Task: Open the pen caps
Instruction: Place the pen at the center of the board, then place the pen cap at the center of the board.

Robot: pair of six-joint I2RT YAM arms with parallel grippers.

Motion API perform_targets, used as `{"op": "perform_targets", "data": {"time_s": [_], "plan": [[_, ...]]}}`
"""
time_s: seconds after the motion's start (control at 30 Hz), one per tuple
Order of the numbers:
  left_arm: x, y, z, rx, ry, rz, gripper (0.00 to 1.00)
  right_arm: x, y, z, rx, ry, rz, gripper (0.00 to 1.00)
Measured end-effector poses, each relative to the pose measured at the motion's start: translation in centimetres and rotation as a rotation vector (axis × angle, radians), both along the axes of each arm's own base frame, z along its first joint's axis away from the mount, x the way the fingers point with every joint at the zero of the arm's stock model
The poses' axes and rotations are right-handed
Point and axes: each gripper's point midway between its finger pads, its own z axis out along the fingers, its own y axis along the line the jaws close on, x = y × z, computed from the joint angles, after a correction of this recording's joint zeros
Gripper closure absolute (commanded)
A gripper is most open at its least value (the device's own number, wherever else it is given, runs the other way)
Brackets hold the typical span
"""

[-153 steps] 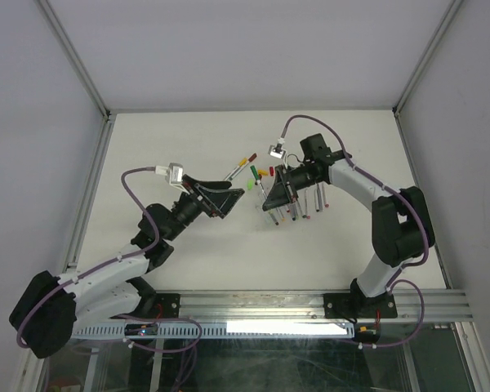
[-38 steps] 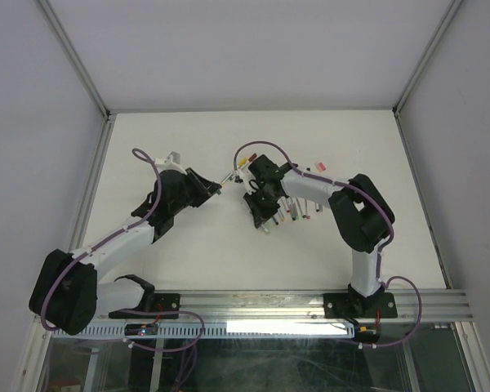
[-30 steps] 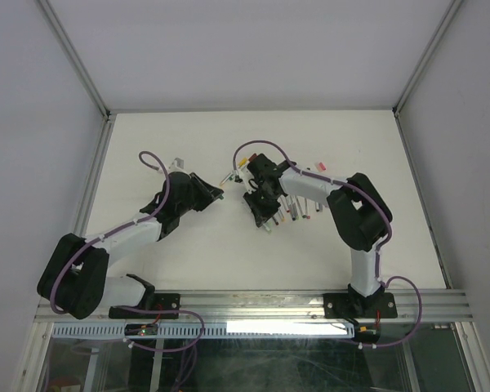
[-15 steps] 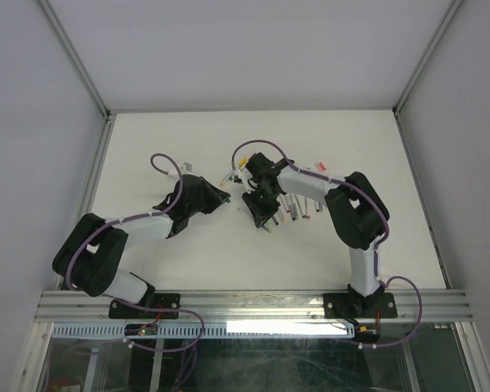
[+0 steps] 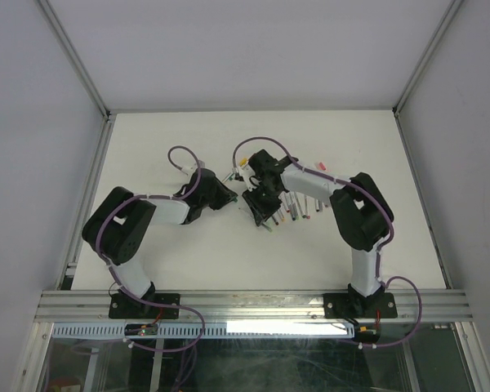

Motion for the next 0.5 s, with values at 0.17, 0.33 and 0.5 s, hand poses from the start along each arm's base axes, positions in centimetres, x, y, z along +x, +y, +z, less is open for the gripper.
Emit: {"op": "perform_targets", "data": {"time_s": [0.17,0.33,0.5], "plan": [[0.5,-1.1,-0.1,0.023,-0.013,-0.029,0.81,1.3,-0.5,3.5,0.089,-0.054,-0.017,0.63],[0.9,-1.4,-0.2,0.047,-0.022,-0.044,0.67,3.3,-1.7,10.0,0.274,-0.160,-0.062,0.63],[1.3,-1.5,0.3,0.063,-0.042,-0.054,0.57,4.2,-3.2,14.9,0.435,-0.240,-0.085,0.63]]}}
